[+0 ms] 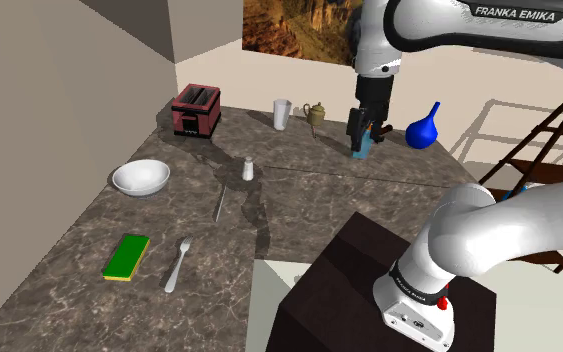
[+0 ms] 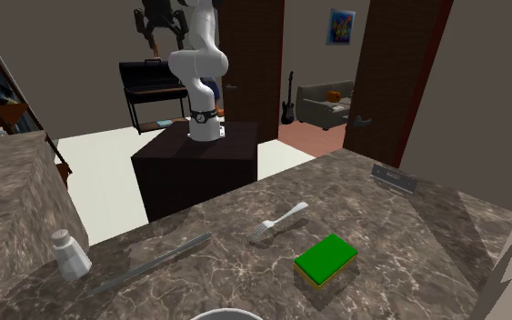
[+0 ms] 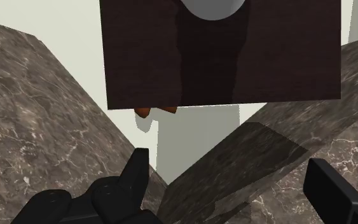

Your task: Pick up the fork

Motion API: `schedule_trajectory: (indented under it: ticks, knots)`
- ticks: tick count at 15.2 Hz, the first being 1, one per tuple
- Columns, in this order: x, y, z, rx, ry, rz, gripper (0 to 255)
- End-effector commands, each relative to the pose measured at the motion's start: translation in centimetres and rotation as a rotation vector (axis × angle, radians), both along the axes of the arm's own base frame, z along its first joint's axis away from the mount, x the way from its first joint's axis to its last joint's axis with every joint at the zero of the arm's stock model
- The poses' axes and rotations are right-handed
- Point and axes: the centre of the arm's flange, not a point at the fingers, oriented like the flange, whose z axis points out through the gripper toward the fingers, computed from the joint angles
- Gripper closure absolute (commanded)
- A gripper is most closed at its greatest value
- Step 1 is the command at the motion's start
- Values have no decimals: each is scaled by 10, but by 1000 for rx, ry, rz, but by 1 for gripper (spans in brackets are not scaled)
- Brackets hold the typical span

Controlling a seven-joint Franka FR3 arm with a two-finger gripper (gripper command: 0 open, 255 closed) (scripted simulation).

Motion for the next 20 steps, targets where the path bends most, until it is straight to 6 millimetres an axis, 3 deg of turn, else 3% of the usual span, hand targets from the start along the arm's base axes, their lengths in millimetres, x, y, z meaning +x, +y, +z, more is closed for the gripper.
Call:
schedule_trajectory:
  ticks: [1,20]
  knots:
    - [0,0,0,0,0,0,0]
    - [100,139,-166,65,-21,-226,0]
